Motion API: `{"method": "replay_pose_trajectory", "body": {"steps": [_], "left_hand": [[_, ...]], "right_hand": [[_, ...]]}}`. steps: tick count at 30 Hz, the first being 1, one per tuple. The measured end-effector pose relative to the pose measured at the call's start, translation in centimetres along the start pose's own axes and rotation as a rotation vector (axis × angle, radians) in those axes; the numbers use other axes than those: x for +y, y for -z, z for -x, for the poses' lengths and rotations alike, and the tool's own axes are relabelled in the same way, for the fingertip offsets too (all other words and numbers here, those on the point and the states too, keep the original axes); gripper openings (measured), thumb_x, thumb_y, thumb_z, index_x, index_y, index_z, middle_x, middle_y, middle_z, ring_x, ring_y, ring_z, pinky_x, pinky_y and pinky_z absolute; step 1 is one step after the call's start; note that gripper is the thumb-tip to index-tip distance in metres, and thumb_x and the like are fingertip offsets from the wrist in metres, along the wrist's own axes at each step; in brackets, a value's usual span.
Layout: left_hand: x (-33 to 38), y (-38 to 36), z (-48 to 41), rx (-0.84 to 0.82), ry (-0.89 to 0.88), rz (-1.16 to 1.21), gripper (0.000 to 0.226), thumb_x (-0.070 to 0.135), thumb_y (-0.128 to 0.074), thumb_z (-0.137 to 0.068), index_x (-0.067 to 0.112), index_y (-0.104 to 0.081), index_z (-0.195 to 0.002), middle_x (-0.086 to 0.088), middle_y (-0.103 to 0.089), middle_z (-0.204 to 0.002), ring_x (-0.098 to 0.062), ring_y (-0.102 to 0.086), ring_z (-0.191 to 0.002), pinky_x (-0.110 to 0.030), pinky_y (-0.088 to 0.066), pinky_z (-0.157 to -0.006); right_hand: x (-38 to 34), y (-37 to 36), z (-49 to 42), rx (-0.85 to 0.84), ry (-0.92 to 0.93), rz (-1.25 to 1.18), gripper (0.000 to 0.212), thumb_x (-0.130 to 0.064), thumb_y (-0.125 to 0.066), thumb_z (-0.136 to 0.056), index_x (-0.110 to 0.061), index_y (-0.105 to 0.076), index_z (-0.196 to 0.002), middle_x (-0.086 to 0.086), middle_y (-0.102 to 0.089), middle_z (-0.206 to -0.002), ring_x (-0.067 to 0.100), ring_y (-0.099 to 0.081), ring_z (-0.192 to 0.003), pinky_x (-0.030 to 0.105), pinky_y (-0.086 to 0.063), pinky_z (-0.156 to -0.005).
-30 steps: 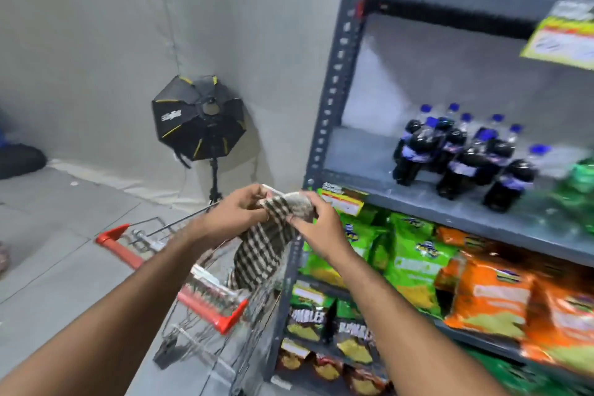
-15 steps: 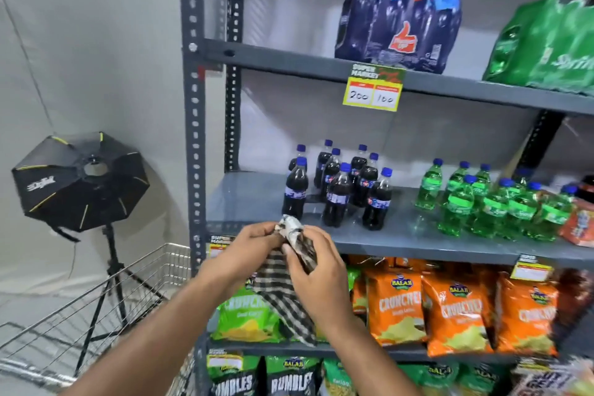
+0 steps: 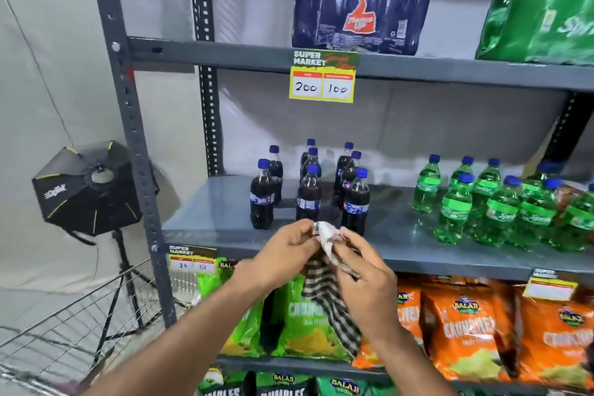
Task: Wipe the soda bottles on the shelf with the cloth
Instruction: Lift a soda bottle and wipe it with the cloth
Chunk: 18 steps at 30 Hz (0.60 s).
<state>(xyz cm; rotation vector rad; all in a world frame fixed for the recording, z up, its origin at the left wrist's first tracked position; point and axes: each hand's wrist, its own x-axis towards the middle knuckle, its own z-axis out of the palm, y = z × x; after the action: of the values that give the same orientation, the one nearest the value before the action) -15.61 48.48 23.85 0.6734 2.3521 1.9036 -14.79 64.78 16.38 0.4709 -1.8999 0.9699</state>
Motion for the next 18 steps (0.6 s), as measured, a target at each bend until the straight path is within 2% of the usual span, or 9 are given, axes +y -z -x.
{"method": "replay_pose_trajectory", "body": {"steps": [2, 4, 6, 8, 9, 11, 13, 15, 18], "left_hand": [[0.0, -0.5, -0.5, -0.047, 0.057, 0.028, 0.015, 0.010, -0.055, -0.100, 0.008, -0.067, -0.110, 0.003, -0.075, -0.086, -0.004, -0.068, -0.077, -0.018, -0.051, -0.061], [0.0, -0.2, -1.3, -0.043, 0.070, 0.027, 0.015, 0.017, -0.062, -0.097, 0.017, -0.071, -0.109, -0.007, -0.077, -0.102, -0.018, -0.070, -0.090, -0.032, -0.055, -0.075], [-0.2, 0.7, -2.8, 0.070, -0.002, 0.041, 0.016, 0.015, -0.067, -0.093, 0.020, -0.072, -0.107, -0.007, -0.076, -0.107, -0.019, -0.068, -0.098, -0.035, -0.052, -0.084], [0.0, 1.9, -5.0, 0.256, -0.084, 0.069, 0.019, 0.009, -0.067, -0.092, 0.020, -0.070, -0.107, -0.002, -0.076, -0.104, -0.014, -0.066, -0.097, -0.028, -0.051, -0.085], [0.0, 2.5, -6.1, 0.323, -0.108, 0.084, 0.021, 0.008, -0.065, -0.093, 0.019, -0.068, -0.110, 0.000, -0.074, -0.104, -0.014, -0.065, -0.098, -0.027, -0.051, -0.085], [-0.1, 3.7, -8.4, 0.385, -0.094, 0.097, 0.028, 0.015, -0.063, -0.095, 0.019, -0.061, -0.122, -0.002, -0.066, -0.115, -0.017, -0.061, -0.108, -0.030, -0.050, -0.092], [-0.5, 4.6, -10.3, 0.364, -0.020, 0.058, 0.039, 0.027, -0.063, -0.095, 0.025, -0.054, -0.133, 0.000, -0.057, -0.134, -0.013, -0.053, -0.122, -0.030, -0.040, -0.101], [-1.0, 4.9, -11.7, 0.286, 0.026, 0.046, 0.048, 0.033, -0.062, -0.095, 0.026, -0.048, -0.140, 0.007, -0.052, -0.142, -0.003, -0.050, -0.121, -0.030, -0.037, -0.105], [-1.4, 4.4, -13.1, 0.166, 0.072, 0.056, 0.043, 0.036, -0.060, -0.096, 0.028, -0.052, -0.138, 0.016, -0.060, -0.132, 0.011, -0.056, -0.106, -0.021, -0.041, -0.086]], "right_hand": [[1.2, 0.9, -0.3, 0.015, 0.002, -0.039, 0.047, 0.012, -0.082, -0.073, -0.006, -0.074, -0.116, 0.009, -0.069, -0.123, 0.021, -0.068, -0.109, 0.027, -0.055, -0.094], [2.3, 1.9, -0.5, 0.018, 0.007, -0.069, 0.048, 0.014, -0.082, -0.071, -0.007, -0.075, -0.113, 0.006, -0.070, -0.119, 0.020, -0.068, -0.106, 0.024, -0.054, -0.093], [2.9, 3.0, -0.6, 0.005, -0.004, -0.089, 0.049, 0.018, -0.080, -0.070, -0.007, -0.075, -0.112, 0.003, -0.070, -0.119, 0.018, -0.067, -0.107, 0.019, -0.051, -0.093], [3.3, 4.1, -0.5, -0.008, -0.007, -0.100, 0.049, 0.019, -0.079, -0.070, -0.006, -0.075, -0.112, 0.002, -0.070, -0.120, 0.016, -0.067, -0.108, 0.017, -0.050, -0.093], [3.4, 4.6, -0.5, -0.008, -0.003, -0.102, 0.048, 0.019, -0.079, -0.070, -0.006, -0.075, -0.111, 0.001, -0.070, -0.120, 0.016, -0.067, -0.108, 0.016, -0.050, -0.093], [3.3, 5.5, -0.7, 0.010, 0.002, -0.133, 0.047, 0.016, -0.079, -0.071, -0.006, -0.074, -0.112, -0.002, -0.069, -0.120, 0.015, -0.068, -0.108, 0.017, -0.051, -0.092], [3.1, 6.3, -0.9, 0.031, -0.007, -0.209, 0.048, 0.016, -0.077, -0.071, -0.005, -0.073, -0.114, -0.001, -0.069, -0.120, 0.015, -0.069, -0.107, 0.022, -0.056, -0.088], [2.6, 6.8, -1.1, 0.071, 0.009, -0.233, 0.047, 0.019, -0.075, -0.070, -0.002, -0.073, -0.111, 0.002, -0.070, -0.117, 0.014, -0.069, -0.104, 0.022, -0.059, -0.083], [2.0, 7.5, -1.3, 0.088, -0.002, -0.262, 0.044, 0.026, -0.072, -0.067, 0.006, -0.073, -0.106, 0.006, -0.070, -0.114, 0.013, -0.070, -0.100, 0.022, -0.059, -0.080]]}}
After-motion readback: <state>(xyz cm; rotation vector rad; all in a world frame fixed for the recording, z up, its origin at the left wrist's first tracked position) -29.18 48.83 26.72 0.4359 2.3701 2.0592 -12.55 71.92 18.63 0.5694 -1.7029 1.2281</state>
